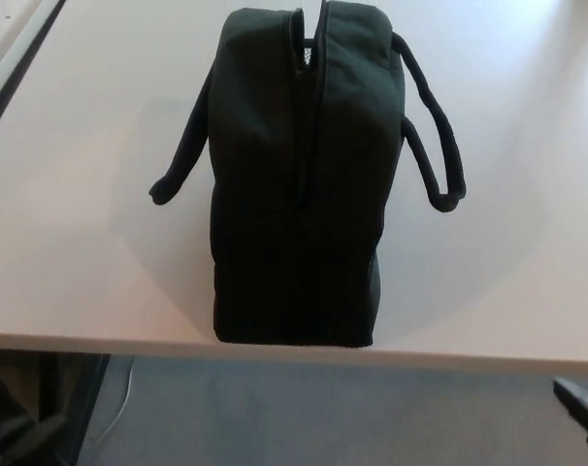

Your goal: A lunch bag is kept on the middle of the desk and the robot uses both its hands to grab the opening of the bag from the left and right and moves its hands away from each other to spread the bag open

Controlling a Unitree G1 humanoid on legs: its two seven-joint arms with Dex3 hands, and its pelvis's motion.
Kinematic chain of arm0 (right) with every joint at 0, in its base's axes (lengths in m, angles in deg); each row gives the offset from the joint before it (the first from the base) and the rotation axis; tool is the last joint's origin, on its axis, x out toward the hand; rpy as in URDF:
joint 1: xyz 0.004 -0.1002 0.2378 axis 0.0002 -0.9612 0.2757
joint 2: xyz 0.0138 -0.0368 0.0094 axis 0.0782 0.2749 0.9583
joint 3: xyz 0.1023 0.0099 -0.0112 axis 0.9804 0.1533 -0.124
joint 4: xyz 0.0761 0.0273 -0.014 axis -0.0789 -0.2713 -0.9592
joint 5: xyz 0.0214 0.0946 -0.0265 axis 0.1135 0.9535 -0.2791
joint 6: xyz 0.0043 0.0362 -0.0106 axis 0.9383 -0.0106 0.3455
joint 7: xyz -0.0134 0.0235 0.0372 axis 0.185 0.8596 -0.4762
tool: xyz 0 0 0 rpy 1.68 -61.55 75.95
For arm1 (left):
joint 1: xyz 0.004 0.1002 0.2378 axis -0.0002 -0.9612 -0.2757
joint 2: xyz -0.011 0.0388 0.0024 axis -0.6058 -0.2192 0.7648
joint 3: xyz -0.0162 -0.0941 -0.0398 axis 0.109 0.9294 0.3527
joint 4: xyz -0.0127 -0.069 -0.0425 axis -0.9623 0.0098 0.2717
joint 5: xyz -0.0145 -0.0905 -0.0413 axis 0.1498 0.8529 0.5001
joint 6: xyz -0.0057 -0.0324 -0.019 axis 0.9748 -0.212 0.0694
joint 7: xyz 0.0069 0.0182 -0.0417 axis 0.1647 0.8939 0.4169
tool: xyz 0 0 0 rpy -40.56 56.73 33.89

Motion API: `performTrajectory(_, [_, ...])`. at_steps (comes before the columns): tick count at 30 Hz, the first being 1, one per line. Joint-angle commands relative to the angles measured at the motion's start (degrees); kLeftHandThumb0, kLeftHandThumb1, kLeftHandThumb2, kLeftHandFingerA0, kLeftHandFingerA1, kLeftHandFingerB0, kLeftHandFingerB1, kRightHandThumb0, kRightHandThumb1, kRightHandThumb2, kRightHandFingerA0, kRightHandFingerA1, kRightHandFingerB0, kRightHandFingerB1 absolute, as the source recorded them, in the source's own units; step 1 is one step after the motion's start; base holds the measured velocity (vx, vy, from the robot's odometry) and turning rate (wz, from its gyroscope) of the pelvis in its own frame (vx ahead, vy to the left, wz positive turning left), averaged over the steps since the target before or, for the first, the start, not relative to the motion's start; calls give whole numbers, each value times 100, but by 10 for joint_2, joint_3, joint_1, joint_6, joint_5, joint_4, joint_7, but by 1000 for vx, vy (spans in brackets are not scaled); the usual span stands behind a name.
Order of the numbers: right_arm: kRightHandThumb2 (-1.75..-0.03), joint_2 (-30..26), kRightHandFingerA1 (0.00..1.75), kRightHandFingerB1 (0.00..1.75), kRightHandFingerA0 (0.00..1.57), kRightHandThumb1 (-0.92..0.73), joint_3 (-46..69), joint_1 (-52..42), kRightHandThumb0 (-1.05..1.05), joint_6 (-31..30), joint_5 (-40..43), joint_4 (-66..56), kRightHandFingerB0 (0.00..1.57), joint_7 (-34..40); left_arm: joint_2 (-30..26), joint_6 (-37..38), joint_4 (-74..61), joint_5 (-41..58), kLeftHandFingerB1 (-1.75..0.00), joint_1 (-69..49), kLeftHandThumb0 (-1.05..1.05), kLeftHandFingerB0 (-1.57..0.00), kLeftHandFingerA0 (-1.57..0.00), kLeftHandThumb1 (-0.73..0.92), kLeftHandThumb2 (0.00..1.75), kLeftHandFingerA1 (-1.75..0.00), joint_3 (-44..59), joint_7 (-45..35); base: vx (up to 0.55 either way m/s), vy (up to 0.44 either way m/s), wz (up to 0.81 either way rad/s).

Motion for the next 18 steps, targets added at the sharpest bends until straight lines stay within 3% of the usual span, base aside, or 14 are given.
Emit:
performTrajectory(1, [-65,28,31,21,14,-75,-15,-75,-58,44,74,-11,9,15,9,36,-51,299,-28,-90,-40,-11,-19,82,65,-37,0,-107,0,0,0])
performTrajectory(5, [-65,15,31,21,13,-75,-8,-87,-57,44,66,-15,10,10,13,7,-39,387,-25,-79,-45,-10,-21,81,66,-37,-11,-162,0,0,0])
performTrajectory(9, [-62,9,31,26,13,-77,-10,-94,-57,22,63,-36,7,-12,15,9,-35,414,-24,-83,-46,-10,-22,82,67,-37,-4,-178,0,0,0])
performTrajectory(10, [-108,8,49,49,0,-58,-10,-94,-33,22,67,-36,0,-14,17,9,-34,414,-25,-82,-46,-11,-24,81,66,-37,-3,-180,0,0,0])
performTrajectory(18, [-109,1,49,48,1,-58,-6,-92,-33,16,86,-40,0,-32,19,1,-46,403,-28,-75,-43,-12,-27,81,64,-37,3,-200,0,0,0])
